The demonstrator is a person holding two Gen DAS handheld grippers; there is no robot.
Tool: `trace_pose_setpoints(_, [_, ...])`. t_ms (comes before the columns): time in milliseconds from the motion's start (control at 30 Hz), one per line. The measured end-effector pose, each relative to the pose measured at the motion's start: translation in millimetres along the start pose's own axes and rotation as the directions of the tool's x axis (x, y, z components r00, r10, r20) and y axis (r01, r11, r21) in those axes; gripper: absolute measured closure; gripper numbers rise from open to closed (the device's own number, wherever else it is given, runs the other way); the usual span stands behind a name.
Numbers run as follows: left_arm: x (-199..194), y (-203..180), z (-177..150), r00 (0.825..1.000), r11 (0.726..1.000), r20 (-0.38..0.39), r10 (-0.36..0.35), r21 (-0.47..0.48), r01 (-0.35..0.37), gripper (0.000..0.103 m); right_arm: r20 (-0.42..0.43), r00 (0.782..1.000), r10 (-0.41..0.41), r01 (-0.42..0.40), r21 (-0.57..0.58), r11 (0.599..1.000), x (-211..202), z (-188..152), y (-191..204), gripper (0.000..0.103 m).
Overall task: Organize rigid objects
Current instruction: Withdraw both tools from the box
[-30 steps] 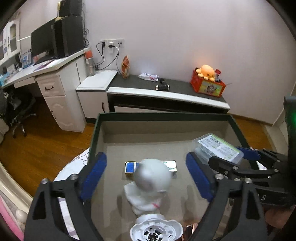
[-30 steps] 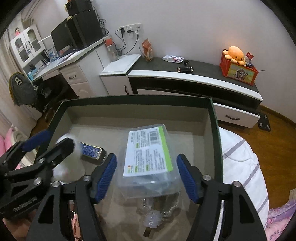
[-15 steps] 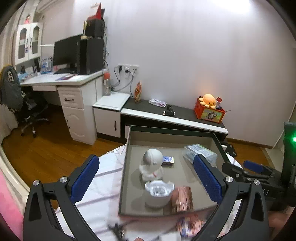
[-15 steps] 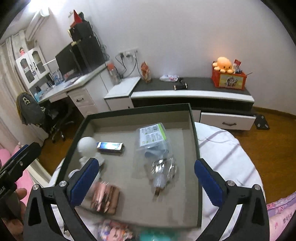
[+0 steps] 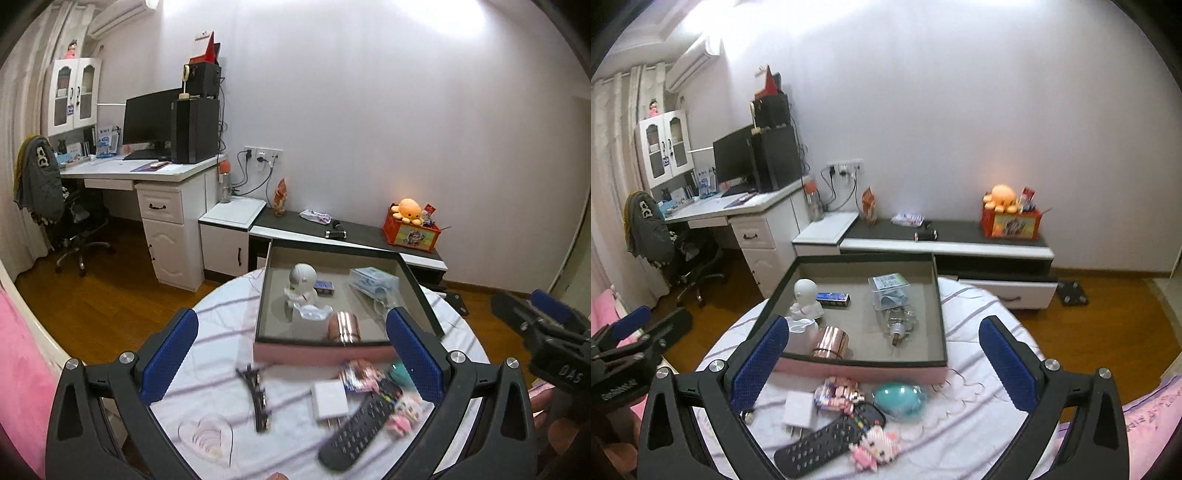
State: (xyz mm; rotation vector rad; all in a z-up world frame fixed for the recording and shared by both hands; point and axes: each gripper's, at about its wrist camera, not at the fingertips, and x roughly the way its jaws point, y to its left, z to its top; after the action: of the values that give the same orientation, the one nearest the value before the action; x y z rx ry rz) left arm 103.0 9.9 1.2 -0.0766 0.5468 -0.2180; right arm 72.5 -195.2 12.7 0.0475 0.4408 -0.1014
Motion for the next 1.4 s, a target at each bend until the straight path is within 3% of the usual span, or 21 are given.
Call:
trace_pose_setpoints(367, [-65.9,-7.4,-37.9,0.999,1.0,0.033,0.012,0.007,-0.012,0.0,0.113,0.994,-0.008,0.009,-0.005,1.0,-97.4,-33.6,1.4,0.0])
trace_pose_setpoints(600, [-102.2,-1.3,-62.3,0.996,1.0,0.08,0.028,0.002,-0.028,0.0,0.141,0.99,-0.017,0.02,-0.02,1.0,-129.5,-65.4,1.0,0.0])
trace_pose_setpoints(1067, [-99.7,3.7,-79.1,0.999,0.999,0.04,0.032,0.004,-0.032,0.0,0.076,0.997,-0.013,0.014,-0.015,1.0,-113.6,-75.6,-3.5,0.0])
trace_pose_setpoints(1400, [-16.9,16.0,-99.9,0.991,0.997,-0.112,0.076,0.009,-0.075,0.0,-0.094,0.996,0.008,-0.01,-0.024,1.0,-41.7,-97.8,-10.9,0.0])
